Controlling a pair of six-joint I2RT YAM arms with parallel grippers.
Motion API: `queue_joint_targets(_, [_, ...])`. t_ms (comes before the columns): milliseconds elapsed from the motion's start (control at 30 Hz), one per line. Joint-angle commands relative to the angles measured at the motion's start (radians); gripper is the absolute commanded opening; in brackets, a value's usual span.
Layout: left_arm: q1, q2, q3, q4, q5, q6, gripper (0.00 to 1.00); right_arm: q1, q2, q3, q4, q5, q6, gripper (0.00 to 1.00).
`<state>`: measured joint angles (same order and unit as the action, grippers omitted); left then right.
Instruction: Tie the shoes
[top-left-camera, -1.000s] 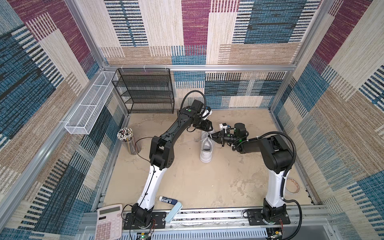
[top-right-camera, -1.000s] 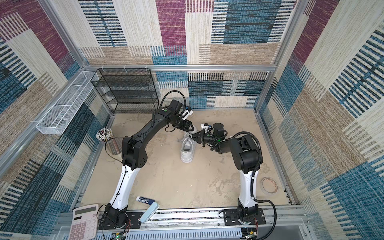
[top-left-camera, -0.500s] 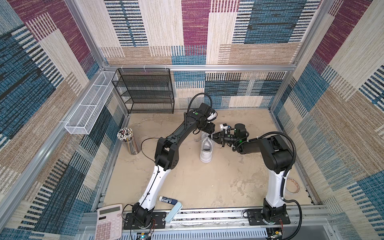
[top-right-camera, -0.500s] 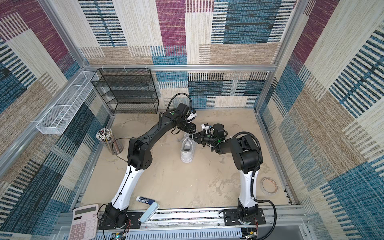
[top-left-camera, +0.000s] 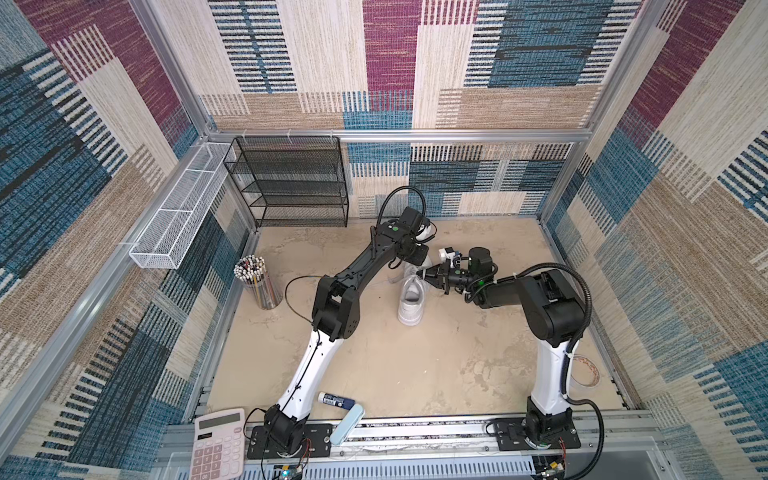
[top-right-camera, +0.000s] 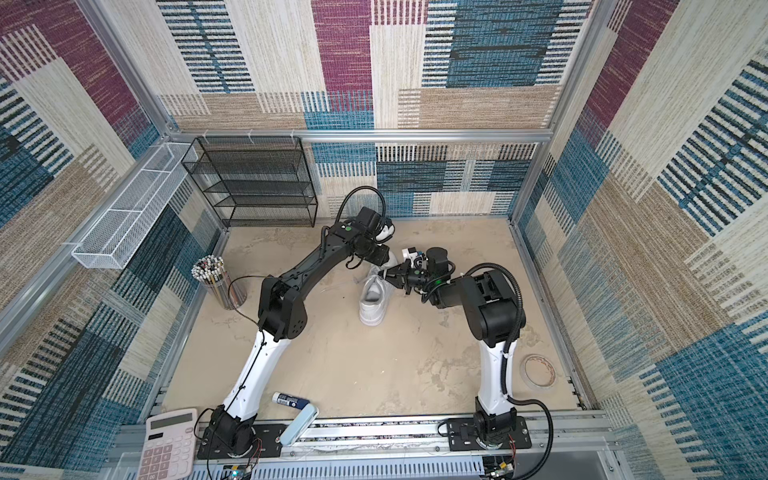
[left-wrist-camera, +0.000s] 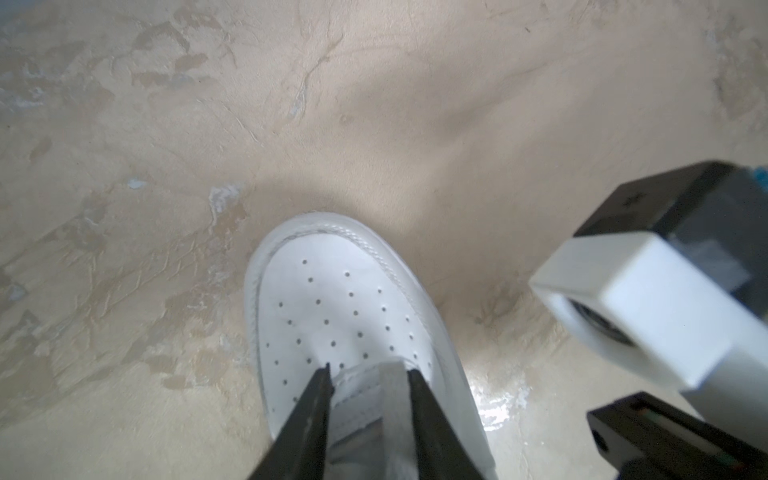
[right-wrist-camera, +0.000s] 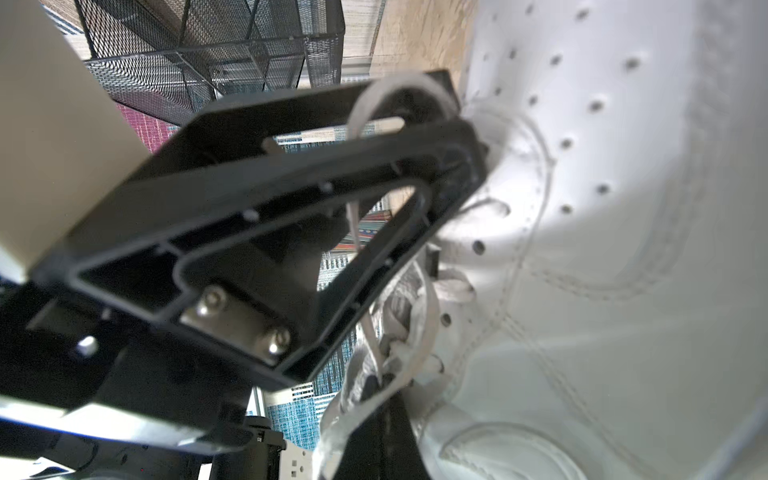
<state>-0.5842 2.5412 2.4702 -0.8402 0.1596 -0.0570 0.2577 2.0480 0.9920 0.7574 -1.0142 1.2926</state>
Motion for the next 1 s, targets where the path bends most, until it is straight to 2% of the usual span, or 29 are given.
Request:
queue_joint_targets(0, [-0.002, -0.004, 0.009, -0.001, 0.015, -0.026, 0.17, 0.002, -0.008, 0.004, -0.028, -0.016, -0.017, 0.00])
queue_joint_targets(100, [0.000, -0.015, 0.009, 0.006, 0.011, -0.026, 0.08, 0.002, -0.011, 0.007, -0.038, -0.016, -0.023, 0.00])
queue_joint_targets(200, [0.004, -0.028, 0.009, 0.008, 0.011, -0.029, 0.04, -0.001, -0.018, 0.001, -0.035, -0.015, -0.022, 0.00])
queue_joint_targets(433, [0.007, -0.059, -0.014, 0.012, 0.020, -0.044, 0.00, -0.021, -0.050, -0.013, -0.051, -0.015, -0.034, 0.00])
queue_joint_targets(967, [0.044, -0.118, -0.087, 0.085, 0.106, -0.131, 0.00, -0.039, -0.109, -0.064, -0.128, -0.001, -0.086, 0.00])
